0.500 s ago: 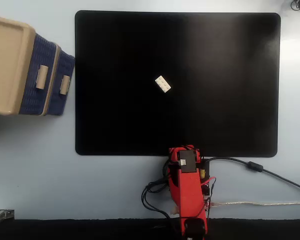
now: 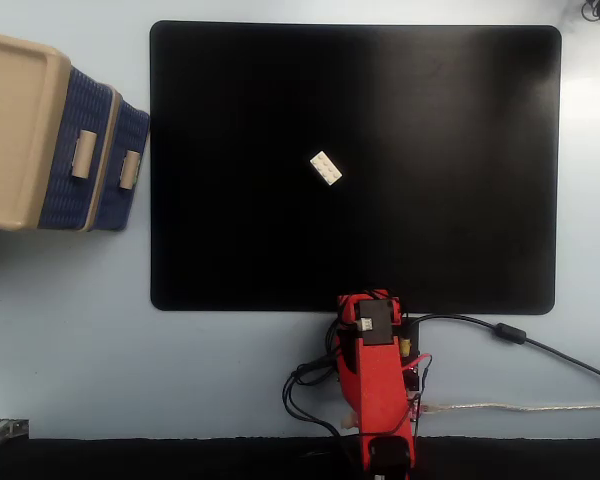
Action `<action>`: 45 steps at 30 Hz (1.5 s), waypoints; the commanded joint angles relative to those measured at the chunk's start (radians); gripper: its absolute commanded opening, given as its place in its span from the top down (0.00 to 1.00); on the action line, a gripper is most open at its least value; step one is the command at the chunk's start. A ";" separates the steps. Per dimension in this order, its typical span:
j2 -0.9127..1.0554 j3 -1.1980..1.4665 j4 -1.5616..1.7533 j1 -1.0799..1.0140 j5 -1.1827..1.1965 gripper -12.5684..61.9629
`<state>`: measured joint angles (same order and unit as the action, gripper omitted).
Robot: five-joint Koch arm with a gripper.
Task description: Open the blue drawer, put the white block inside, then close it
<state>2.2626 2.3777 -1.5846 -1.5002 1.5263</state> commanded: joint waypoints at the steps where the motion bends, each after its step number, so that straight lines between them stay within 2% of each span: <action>1: 0.087 -0.153 -0.104 -0.009 0.018 0.38; 5: 0.074 -0.506 -0.094 -0.002 0.023 0.38; 8: -0.002 -0.635 -0.051 0.029 0.100 0.38; 12: -0.110 -0.629 0.160 0.344 0.457 0.38; 15: -0.273 -0.595 0.466 0.646 0.851 0.38; 20: -0.483 -0.511 1.091 0.822 1.212 0.38; 26: -0.704 -0.344 1.855 0.848 1.370 0.38; 31: -0.991 -0.387 2.313 0.853 1.566 0.38; 34: -1.106 -0.471 2.382 0.857 1.582 0.38; 45: -1.319 -0.805 2.376 0.913 1.574 0.40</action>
<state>0.9526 1.6352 0.7026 -0.5752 3.0787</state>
